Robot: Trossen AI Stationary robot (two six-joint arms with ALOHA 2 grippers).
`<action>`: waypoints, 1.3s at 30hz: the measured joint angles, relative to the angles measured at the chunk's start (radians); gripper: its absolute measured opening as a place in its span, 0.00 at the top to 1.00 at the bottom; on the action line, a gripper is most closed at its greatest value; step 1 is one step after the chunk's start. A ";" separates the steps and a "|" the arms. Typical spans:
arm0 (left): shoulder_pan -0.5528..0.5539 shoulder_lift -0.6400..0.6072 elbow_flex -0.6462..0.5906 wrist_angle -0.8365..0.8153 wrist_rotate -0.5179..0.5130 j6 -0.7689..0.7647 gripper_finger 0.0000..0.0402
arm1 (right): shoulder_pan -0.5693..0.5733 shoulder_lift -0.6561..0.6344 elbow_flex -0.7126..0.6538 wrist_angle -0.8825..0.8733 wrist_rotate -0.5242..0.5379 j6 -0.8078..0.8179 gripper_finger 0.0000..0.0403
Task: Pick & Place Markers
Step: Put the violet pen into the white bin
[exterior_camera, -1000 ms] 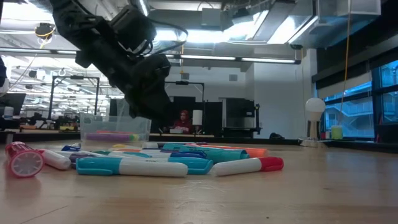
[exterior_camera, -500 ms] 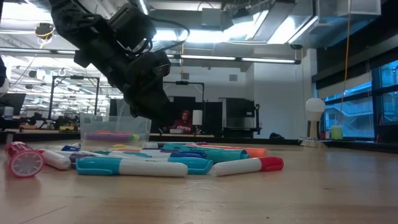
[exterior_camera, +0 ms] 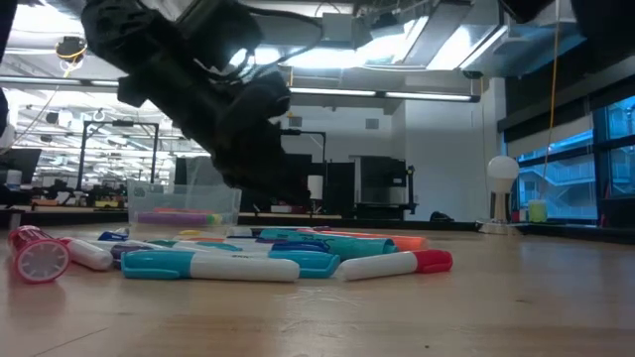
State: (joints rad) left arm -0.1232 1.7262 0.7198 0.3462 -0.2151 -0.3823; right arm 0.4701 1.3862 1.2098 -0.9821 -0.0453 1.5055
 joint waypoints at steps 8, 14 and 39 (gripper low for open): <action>-0.004 0.088 0.137 -0.208 -0.096 -0.012 0.60 | -0.073 -0.002 0.000 0.066 -0.017 -0.163 0.66; 0.026 0.089 0.139 -0.254 -0.089 -0.091 0.68 | -0.111 -0.002 0.000 0.074 -0.093 -0.290 0.66; 0.150 -0.093 0.135 -0.408 0.008 -0.659 0.84 | -0.550 -0.004 -0.068 0.244 0.332 -0.868 0.67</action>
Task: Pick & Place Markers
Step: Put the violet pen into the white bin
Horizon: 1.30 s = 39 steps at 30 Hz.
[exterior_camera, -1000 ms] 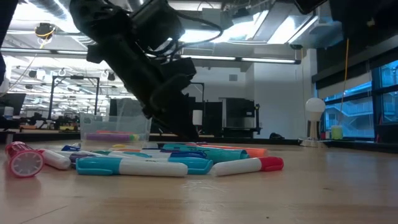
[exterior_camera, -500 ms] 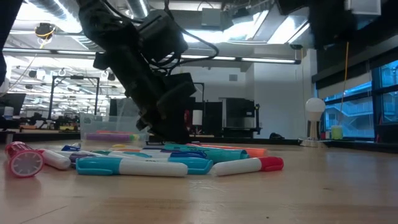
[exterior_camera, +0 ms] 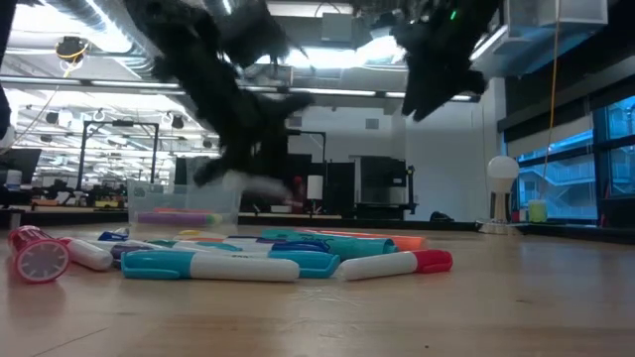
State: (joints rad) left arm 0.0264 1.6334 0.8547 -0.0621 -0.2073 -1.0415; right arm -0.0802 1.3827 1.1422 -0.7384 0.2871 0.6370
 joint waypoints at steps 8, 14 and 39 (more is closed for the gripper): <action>-0.065 -0.207 0.002 0.034 -0.086 -0.008 0.84 | -0.077 -0.013 -0.273 0.923 -0.774 0.029 0.84; -0.100 -0.275 0.002 0.146 -0.108 0.129 0.84 | -0.066 -0.014 -0.312 1.137 -0.503 0.145 0.86; -0.074 -0.276 0.003 0.520 -0.583 0.119 0.84 | -0.068 -0.010 -0.311 1.208 -0.484 0.183 0.37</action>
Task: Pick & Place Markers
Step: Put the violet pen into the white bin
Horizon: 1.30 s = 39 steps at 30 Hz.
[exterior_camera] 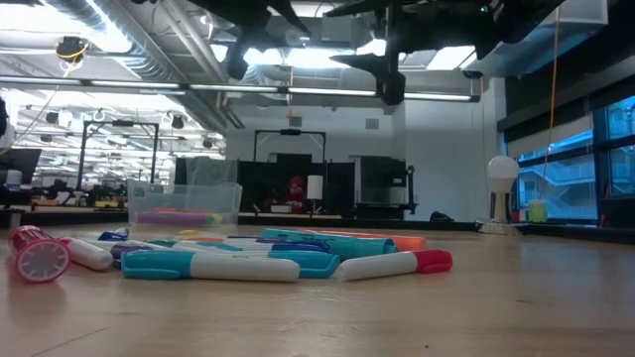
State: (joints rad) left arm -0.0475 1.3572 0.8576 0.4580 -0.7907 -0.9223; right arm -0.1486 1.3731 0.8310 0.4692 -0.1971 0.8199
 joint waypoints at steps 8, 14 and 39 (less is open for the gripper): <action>0.000 0.000 0.000 0.060 0.028 0.067 0.84 | -0.003 0.007 0.000 0.044 0.001 0.018 0.37; -0.001 0.000 0.000 0.115 0.033 0.121 0.84 | -0.005 0.019 0.000 0.057 -0.015 0.054 0.37; 0.038 0.195 0.000 0.404 0.110 0.074 0.84 | -0.021 0.056 0.000 0.110 0.014 -0.002 0.78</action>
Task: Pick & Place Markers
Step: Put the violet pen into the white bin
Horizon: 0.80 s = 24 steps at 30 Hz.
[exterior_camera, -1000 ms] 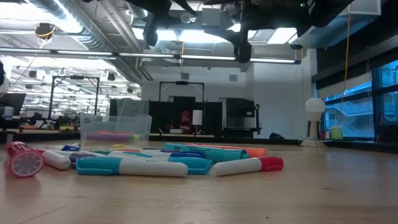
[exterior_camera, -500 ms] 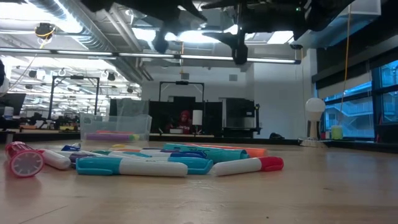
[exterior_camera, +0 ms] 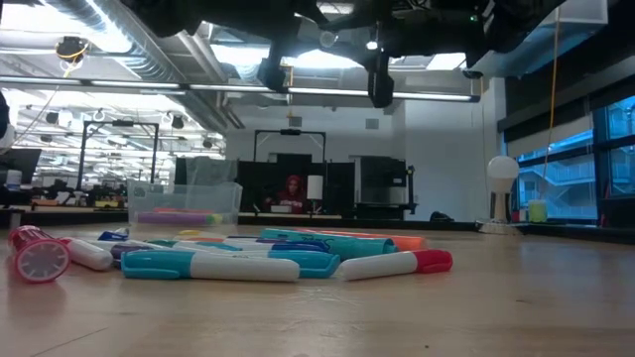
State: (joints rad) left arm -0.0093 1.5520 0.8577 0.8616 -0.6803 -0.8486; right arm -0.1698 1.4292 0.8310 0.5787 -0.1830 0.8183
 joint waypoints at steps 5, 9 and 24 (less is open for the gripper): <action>0.015 0.000 0.000 -0.009 0.013 -0.013 0.81 | -0.012 -0.001 0.000 -0.039 -0.004 -0.017 0.84; 0.026 0.001 0.000 -0.016 0.057 -0.021 0.77 | -0.018 -0.003 0.002 -0.090 -0.002 -0.064 0.84; 0.162 -0.140 0.001 -0.567 0.394 0.116 0.63 | 0.063 -0.109 0.015 -0.670 0.167 -0.035 0.84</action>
State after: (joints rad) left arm 0.1530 1.4123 0.8585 0.2950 -0.2860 -0.7330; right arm -0.1065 1.3199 0.8456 -0.0917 -0.0163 0.7837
